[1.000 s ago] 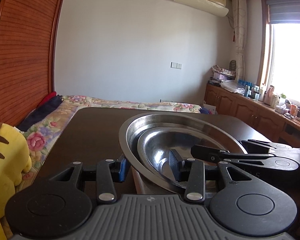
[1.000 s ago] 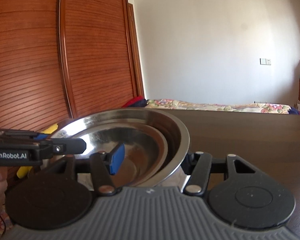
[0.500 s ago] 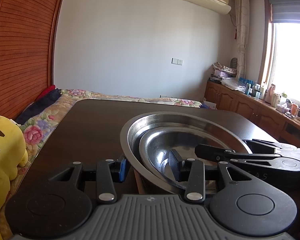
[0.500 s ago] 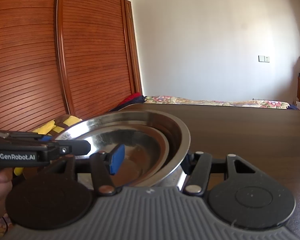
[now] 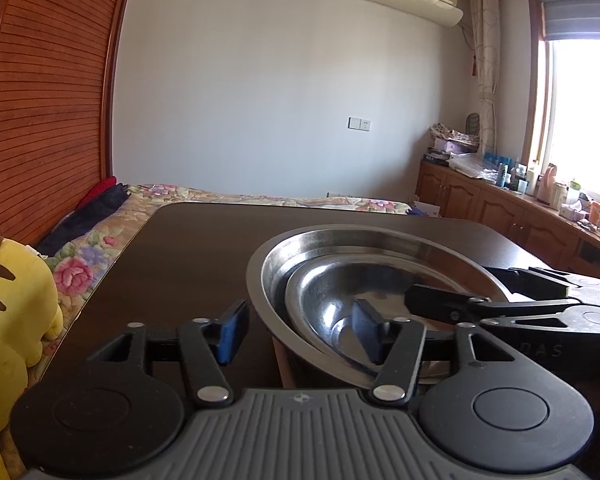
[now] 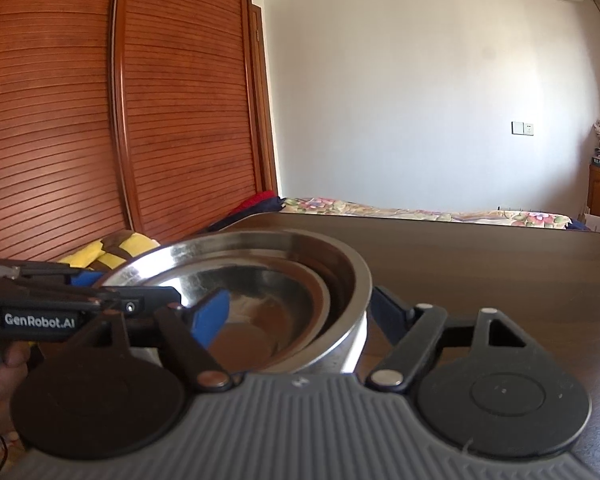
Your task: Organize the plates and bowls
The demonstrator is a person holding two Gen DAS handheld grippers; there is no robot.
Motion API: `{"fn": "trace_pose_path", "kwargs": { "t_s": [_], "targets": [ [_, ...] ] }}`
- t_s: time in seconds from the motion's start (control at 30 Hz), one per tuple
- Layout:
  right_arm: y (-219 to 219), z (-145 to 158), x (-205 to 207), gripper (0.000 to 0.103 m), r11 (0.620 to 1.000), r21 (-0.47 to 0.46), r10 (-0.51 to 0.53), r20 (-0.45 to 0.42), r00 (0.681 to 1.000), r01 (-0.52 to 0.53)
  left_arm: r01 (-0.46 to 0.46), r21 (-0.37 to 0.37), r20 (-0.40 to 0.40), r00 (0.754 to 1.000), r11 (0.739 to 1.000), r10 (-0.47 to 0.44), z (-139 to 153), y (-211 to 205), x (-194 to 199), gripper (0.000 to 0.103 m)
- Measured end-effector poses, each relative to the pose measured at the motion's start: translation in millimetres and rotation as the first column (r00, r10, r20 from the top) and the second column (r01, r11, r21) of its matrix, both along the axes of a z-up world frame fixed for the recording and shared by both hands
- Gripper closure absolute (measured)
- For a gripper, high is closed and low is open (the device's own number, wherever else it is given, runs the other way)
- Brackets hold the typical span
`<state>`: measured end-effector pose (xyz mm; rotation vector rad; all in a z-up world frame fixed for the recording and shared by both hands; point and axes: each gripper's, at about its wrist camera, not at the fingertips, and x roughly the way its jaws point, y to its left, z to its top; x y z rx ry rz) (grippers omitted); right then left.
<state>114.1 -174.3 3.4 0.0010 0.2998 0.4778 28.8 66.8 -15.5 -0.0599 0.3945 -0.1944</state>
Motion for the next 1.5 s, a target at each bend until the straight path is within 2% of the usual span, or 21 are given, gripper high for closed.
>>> {"fn": "trace_pose_path", "kwargs": {
  "t_s": [0.27,0.5,0.8,1.0,1.2,1.5],
  "targets": [
    [-14.8,4.0,-6.7,0.022,0.999,0.017,-0.040,0.022,0.999,0.039,-0.019,0.020,0.026,0.999,1.000,0.018,9.6,-0.9,-3.3,0.022],
    [-37.1,20.5,-19.9,0.022,0.995,0.047,-0.093,0.064,0.994,0.090,-0.039,0.043,0.070,0.997,0.998,0.035,28.1,-4.5,-11.5,0.013],
    [-61.3,47.9,-39.8,0.011,0.988,0.052,-0.152,0.129,0.980,0.146,-0.026,0.072,0.127,0.992,0.997,0.017,56.9,-27.0,-29.7,0.002],
    [-70.9,57.7,-47.4,0.000,0.985,0.040,-0.175,0.152,0.973,0.171,-0.006,0.094,0.154,0.988,0.996,-0.009,74.3,-48.4,-40.6,0.000],
    [-77.8,65.8,-59.7,0.000,0.977,0.044,-0.212,0.177,0.961,0.207,-0.029,0.137,0.181,0.983,0.990,0.004,82.6,-68.0,-50.3,0.000],
    [-80.7,62.1,-68.8,0.000,0.956,0.030,-0.292,0.190,0.937,0.291,-0.023,0.152,0.177,0.984,0.988,-0.004,79.2,-81.7,-57.4,0.000]
  ]
}}
